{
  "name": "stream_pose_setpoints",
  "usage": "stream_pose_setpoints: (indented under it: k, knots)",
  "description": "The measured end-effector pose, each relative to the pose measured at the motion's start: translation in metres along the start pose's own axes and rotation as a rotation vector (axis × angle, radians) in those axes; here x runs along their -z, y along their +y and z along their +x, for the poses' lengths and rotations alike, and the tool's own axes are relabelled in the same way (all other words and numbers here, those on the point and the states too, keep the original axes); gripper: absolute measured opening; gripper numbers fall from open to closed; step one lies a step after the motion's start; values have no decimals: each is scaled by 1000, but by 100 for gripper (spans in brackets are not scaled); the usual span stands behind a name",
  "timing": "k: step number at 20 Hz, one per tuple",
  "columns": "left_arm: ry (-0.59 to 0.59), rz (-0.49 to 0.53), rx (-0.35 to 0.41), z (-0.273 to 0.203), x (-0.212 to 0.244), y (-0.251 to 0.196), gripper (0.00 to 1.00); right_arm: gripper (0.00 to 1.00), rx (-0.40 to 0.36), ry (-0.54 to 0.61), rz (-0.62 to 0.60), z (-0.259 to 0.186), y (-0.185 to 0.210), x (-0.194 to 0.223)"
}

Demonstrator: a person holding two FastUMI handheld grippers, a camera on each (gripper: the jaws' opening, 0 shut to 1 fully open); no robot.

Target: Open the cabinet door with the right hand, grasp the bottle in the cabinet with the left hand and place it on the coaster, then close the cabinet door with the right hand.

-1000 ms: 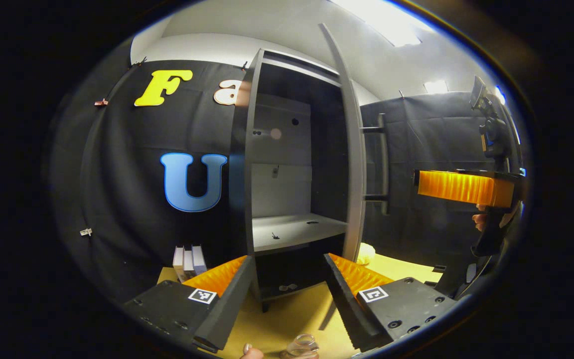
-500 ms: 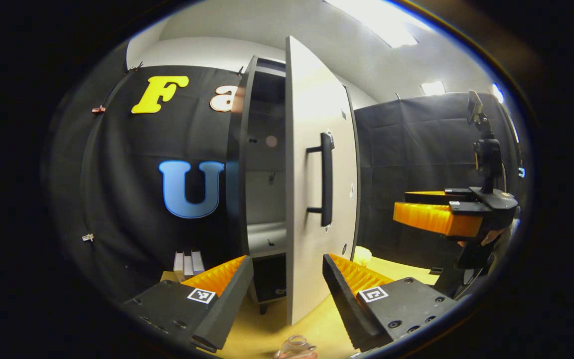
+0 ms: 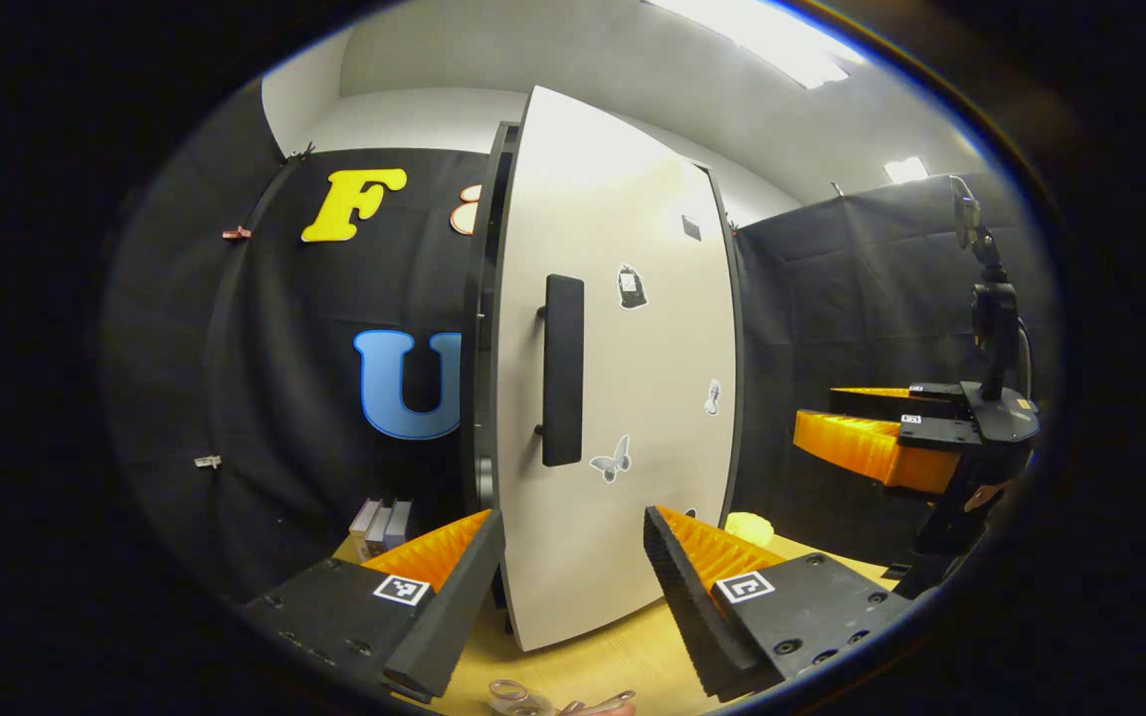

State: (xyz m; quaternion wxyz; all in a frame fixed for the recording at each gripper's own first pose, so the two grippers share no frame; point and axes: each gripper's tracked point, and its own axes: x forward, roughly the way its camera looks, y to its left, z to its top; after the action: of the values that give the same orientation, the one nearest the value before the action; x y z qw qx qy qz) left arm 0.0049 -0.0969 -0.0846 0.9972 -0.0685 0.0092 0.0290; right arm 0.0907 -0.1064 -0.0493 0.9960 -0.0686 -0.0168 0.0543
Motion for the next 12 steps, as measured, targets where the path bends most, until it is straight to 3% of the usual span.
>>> stream_pose_setpoints:
  k: [5,12]
  knots:
    - [-14,28,-21,5,-10,-13,89,98,-27,39,49,2,-6,12]
    - [-21,54,-3,15,-13,-13,89,98,2,35,-5,5,-6,17]
